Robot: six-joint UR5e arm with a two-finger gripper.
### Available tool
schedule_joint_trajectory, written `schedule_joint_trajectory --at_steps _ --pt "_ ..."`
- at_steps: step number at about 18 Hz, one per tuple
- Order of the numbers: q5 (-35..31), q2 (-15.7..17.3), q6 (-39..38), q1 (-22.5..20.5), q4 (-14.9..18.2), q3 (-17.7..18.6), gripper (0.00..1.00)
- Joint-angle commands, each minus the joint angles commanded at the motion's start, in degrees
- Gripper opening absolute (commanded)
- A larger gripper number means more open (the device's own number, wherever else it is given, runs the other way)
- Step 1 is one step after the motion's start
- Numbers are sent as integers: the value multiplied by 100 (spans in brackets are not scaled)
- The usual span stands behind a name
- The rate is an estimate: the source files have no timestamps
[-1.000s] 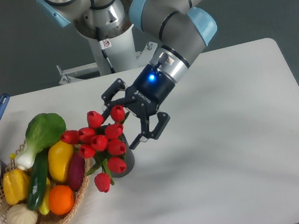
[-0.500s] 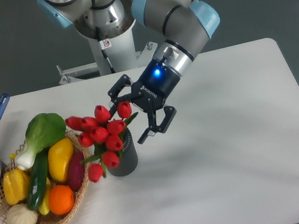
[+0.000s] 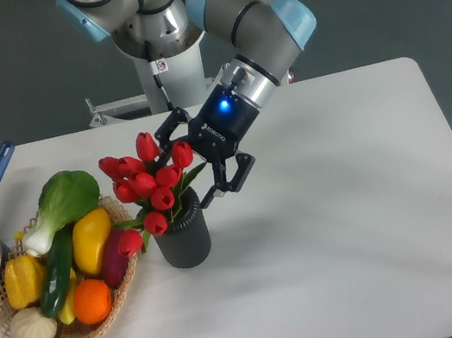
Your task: Insert the flowers into the vase
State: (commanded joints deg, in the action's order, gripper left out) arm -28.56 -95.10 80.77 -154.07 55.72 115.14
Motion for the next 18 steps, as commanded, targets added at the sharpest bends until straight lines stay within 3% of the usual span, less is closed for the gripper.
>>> schedule_joint_trajectory --at_steps 7,13,18 --pt "-484 483 -26 -298 369 -35 100" --pt "-2248 1098 -26 -439 562 -368 100" --pt "-2681 941 -70 -554 563 -940 100"
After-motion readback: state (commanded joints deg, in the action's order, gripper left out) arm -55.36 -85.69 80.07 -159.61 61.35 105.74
